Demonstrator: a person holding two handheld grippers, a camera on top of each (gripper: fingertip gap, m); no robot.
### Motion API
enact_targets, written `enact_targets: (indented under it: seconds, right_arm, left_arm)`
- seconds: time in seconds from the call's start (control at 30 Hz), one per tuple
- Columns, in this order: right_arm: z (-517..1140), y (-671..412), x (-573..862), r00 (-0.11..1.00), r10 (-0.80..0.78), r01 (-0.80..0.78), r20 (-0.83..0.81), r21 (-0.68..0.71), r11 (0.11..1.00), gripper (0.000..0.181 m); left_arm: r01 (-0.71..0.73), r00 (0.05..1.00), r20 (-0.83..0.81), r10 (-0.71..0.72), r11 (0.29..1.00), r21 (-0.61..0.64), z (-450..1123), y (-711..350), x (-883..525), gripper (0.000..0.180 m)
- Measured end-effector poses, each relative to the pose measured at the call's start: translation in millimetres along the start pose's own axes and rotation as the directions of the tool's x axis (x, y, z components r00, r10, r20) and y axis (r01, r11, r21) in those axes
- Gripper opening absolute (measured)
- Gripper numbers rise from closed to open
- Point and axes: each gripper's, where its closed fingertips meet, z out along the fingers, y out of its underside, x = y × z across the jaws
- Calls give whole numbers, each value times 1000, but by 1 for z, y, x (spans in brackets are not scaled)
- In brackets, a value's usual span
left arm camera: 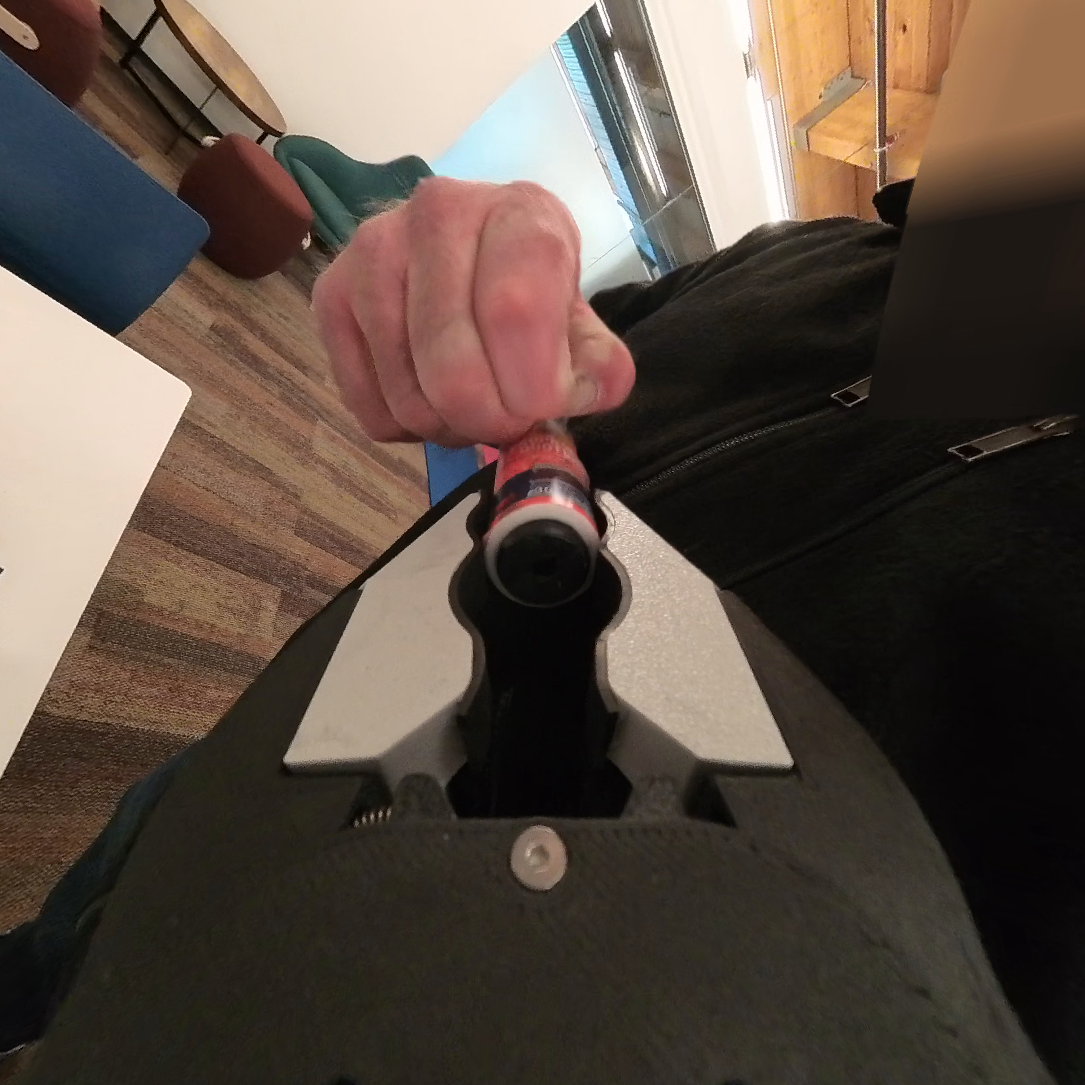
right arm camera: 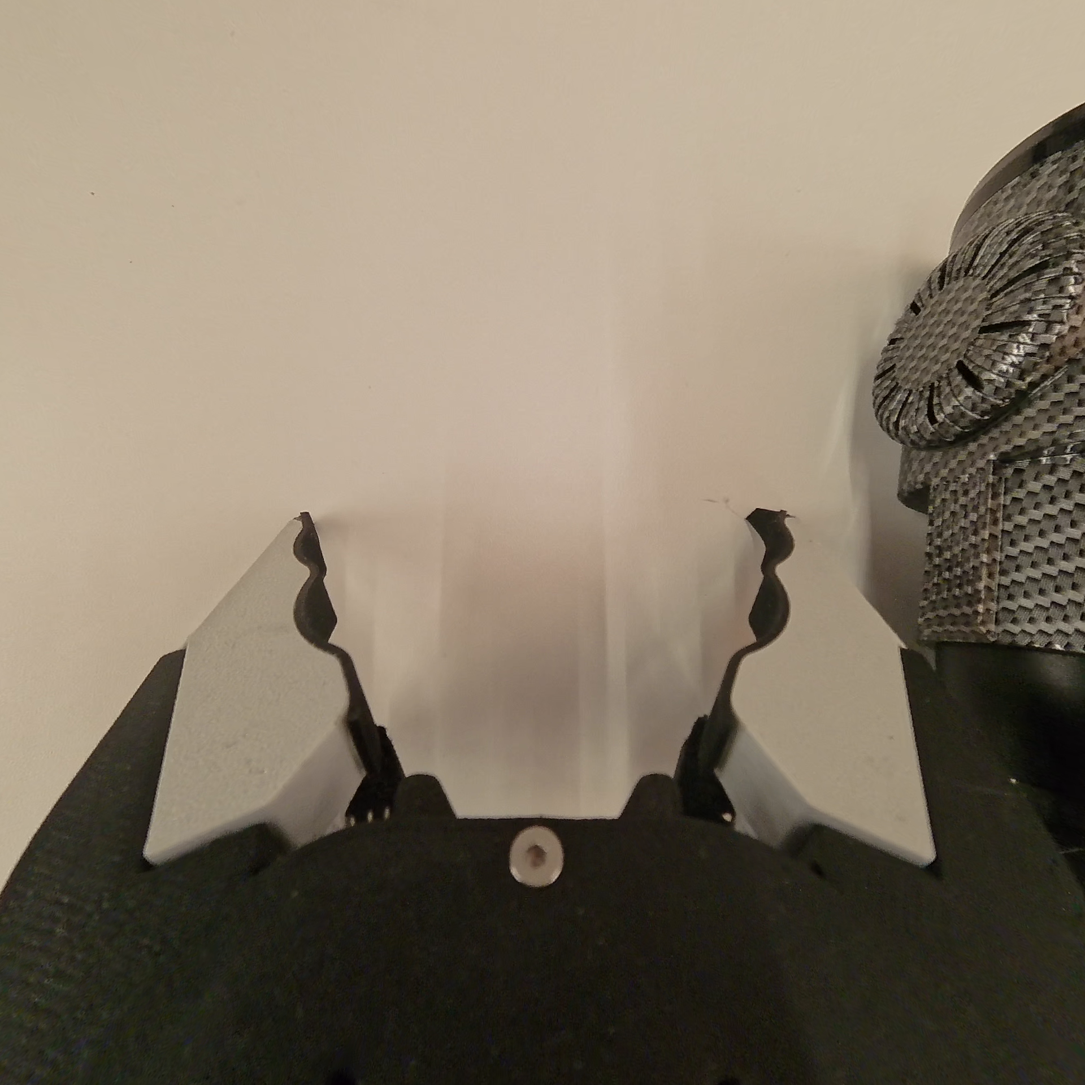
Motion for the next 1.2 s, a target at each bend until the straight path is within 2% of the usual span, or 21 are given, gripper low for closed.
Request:
enact_targets:
  seconds: [0.57,0.77,1.0,1.13,1.2]
  right_arm:
    - [0,0,0,1000,0,0,0,0,1000,144]
    - [0,0,0,1000,0,0,0,0,1000,144]
    - [0,0,0,1000,0,0,0,0,1000,144]
    - [0,0,0,1000,0,0,0,0,1000,144]
    - [0,0,0,1000,0,0,0,0,1000,144]
  left_arm:
    - [2,1000,-2,-2,1000,-22,0,-1,-2,30]
    - [-1,999,34,-1,998,59,-10,-7,-7,29]
    - [-95,987,139,78,988,119,-18,-25,-16,29]
    - [-222,953,219,208,974,41,-11,-31,-22,30]
    - [-234,950,224,217,971,52,-10,-38,-24,30]
